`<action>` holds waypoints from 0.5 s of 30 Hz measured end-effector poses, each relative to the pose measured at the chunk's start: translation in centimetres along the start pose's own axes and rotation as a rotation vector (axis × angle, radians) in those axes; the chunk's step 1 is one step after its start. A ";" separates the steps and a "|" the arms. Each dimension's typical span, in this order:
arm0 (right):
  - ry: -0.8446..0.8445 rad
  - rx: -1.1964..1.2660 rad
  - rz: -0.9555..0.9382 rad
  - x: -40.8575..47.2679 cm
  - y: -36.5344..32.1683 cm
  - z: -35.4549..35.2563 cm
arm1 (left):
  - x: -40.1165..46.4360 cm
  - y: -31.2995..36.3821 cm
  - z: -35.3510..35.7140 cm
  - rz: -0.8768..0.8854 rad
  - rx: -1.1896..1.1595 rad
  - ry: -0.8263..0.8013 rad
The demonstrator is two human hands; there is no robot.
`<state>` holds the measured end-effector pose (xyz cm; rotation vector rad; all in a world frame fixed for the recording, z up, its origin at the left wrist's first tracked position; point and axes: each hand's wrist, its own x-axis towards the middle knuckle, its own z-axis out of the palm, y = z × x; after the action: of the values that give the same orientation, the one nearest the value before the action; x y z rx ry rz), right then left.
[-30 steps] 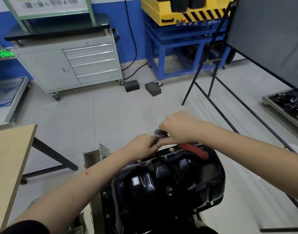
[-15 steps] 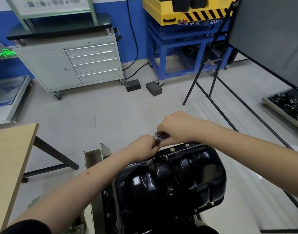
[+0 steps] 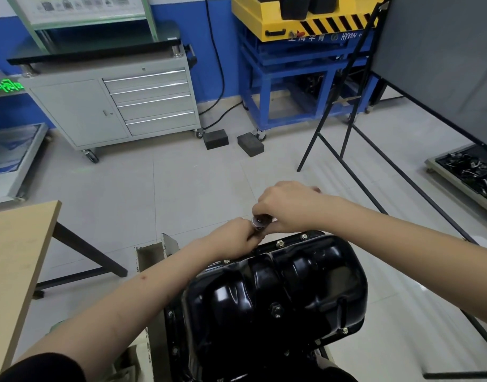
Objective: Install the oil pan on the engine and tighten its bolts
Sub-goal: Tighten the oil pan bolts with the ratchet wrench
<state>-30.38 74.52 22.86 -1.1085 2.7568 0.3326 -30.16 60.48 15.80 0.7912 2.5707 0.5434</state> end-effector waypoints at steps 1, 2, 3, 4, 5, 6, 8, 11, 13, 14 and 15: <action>0.017 -0.040 -0.047 0.1 0.1 0.0 | 0.1 0.0 0.0 0.006 -0.005 -0.014; 0.038 -0.075 -0.087 0.1 0.1 0.1 | 0.3 0.0 0.0 0.007 -0.017 -0.029; 0.059 -0.092 -0.109 0.2 0.2 0.1 | 0.4 -0.1 0.0 0.005 -0.034 -0.042; 0.067 -0.100 -0.107 0.2 0.1 0.2 | 0.5 -0.2 0.0 0.002 -0.048 -0.048; 0.073 -0.102 -0.089 0.2 0.1 0.1 | 0.4 -0.2 -0.1 -0.006 -0.059 -0.045; 0.073 -0.095 -0.051 0.2 0.0 0.1 | 0.2 -0.3 -0.1 -0.015 -0.067 -0.033; 0.055 -0.044 0.058 0.1 -0.4 0.2 | -0.2 -0.4 -0.2 -0.016 -0.081 0.011; 0.025 0.029 0.103 0.0 -0.4 0.3 | -0.3 -0.3 0.0 0.012 -0.038 0.034; 0.007 0.050 0.026 -0.1 -0.2 0.0 | -0.1 -0.2 0.2 0.037 -0.012 0.011; 0.004 0.026 -0.028 0.0 0.0 -0.1 | 0.0 -0.2 0.3 0.048 -0.007 -0.008; 0.011 -0.003 -0.075 0.0 0.1 -0.1 | 0.1 -0.2 0.3 0.055 0.000 -0.025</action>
<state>-30.43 74.56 22.98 -1.2139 2.7162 0.3218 -30.18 60.47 15.46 0.8656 2.5319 0.5471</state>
